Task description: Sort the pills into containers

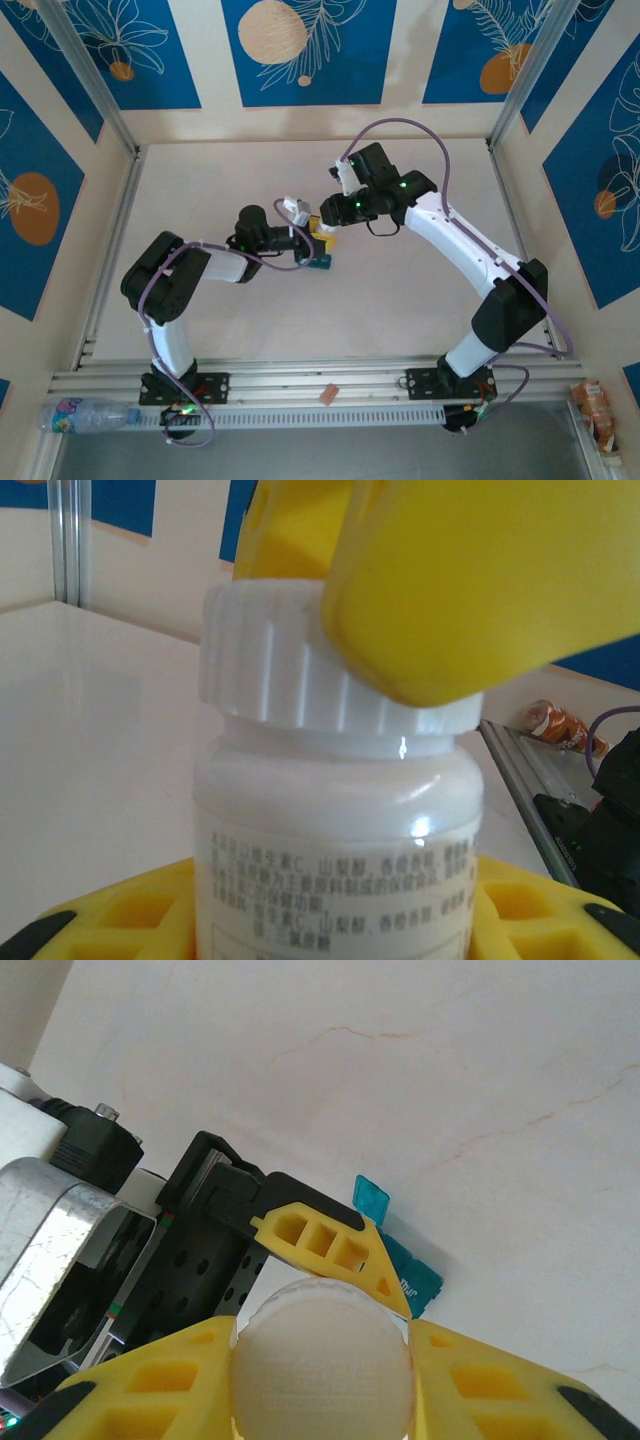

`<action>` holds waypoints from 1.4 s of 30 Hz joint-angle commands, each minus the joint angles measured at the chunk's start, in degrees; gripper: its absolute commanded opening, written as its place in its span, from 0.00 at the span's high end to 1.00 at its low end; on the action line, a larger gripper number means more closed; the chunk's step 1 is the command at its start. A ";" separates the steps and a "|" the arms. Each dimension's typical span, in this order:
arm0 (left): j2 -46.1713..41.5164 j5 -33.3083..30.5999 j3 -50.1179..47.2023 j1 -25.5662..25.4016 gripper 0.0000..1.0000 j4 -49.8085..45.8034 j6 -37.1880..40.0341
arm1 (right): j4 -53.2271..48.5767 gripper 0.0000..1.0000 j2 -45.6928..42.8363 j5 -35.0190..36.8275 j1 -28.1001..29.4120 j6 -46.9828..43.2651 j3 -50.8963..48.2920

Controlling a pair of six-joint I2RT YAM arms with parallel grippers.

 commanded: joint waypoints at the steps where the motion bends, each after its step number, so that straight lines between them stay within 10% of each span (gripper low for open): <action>1: -3.43 0.92 1.70 -0.60 1.00 6.10 0.64 | -3.76 0.72 2.06 -5.79 1.83 1.10 -1.86; 26: -11.82 -24.74 -4.00 -7.92 1.00 -1.88 22.38 | -0.86 0.73 1.74 1.82 5.66 24.43 -7.07; 42: -9.54 -27.16 -4.41 -8.11 1.00 3.04 19.84 | 0.92 0.71 0.95 0.79 6.12 27.21 -7.41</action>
